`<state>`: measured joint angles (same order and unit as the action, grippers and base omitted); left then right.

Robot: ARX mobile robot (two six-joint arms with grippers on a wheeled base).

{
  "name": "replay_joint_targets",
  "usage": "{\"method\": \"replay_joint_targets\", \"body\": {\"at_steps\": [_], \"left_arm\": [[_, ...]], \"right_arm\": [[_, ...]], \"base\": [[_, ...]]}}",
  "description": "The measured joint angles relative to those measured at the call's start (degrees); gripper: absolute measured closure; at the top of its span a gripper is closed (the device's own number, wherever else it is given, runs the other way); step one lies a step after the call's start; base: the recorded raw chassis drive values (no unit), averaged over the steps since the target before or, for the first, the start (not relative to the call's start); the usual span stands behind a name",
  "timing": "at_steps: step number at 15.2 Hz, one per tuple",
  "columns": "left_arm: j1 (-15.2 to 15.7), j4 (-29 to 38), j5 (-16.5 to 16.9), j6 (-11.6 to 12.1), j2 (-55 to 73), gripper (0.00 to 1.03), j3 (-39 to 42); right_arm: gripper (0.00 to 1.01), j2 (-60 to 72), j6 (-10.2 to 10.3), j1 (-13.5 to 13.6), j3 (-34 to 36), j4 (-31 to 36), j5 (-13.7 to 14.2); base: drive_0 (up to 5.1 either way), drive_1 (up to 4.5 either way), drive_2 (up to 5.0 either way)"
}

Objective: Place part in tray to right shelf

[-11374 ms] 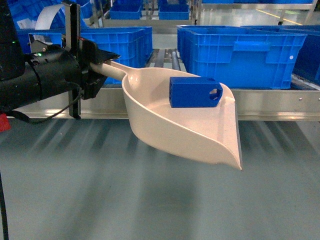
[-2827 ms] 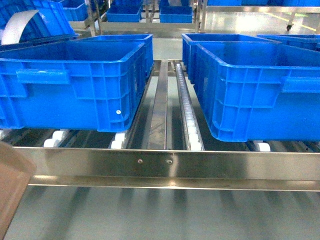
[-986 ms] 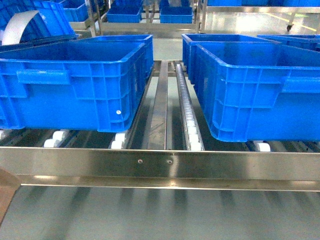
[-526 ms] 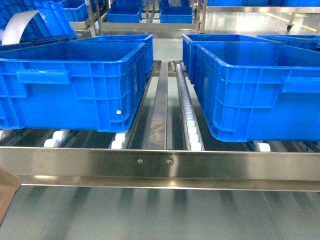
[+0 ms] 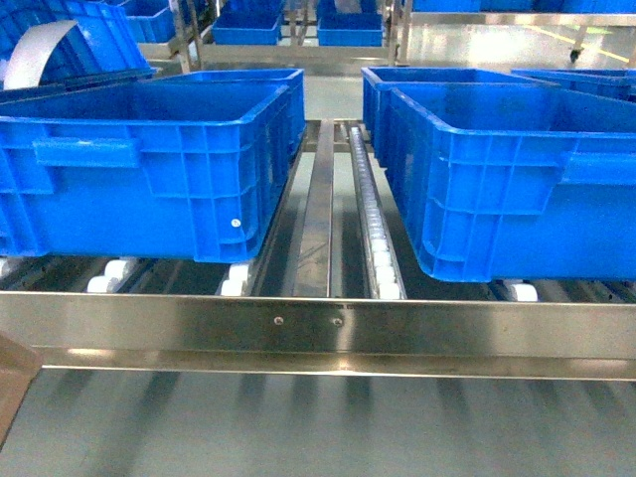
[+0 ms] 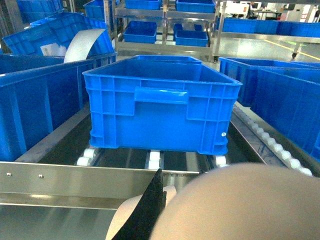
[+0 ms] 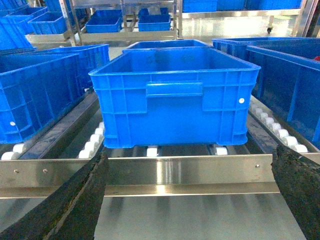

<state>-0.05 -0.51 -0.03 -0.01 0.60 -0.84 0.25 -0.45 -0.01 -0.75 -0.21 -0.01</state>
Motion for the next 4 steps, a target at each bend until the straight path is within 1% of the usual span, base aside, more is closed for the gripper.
{"method": "replay_joint_targets", "body": {"at_steps": [4], "left_arm": [[0.0, 0.0, 0.0, 0.0, 0.0, 0.90, 0.0]], "right_arm": [[0.03, 0.0, 0.0, 0.0, 0.0, 0.0, 0.0]], "base": [[0.0, 0.00, 0.0]]}}
